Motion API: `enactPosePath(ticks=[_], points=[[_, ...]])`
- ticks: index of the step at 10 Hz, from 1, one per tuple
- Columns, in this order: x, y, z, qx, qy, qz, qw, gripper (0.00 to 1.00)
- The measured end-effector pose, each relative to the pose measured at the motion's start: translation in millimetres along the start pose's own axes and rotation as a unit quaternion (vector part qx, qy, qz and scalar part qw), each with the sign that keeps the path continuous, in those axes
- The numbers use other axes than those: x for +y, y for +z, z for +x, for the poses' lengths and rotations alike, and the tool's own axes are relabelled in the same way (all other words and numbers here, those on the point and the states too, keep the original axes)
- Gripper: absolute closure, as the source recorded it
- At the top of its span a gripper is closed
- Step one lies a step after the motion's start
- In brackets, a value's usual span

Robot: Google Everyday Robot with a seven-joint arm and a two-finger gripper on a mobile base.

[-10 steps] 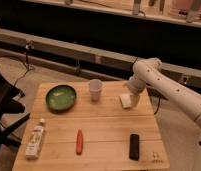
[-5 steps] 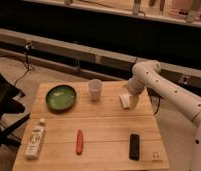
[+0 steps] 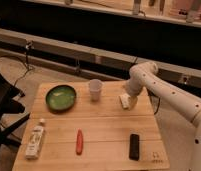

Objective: Place the white sponge in the ceramic bowl

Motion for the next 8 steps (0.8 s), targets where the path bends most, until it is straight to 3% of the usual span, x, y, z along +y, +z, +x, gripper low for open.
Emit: enactPosePath(ticks=[4,8], points=[[-3.2,14.7,6.5,0.003,0.007,-0.003,1.0,0.2],[-10.4,32.8,18.7,-0.016,0.025,-0.015,0.9994,0.2]])
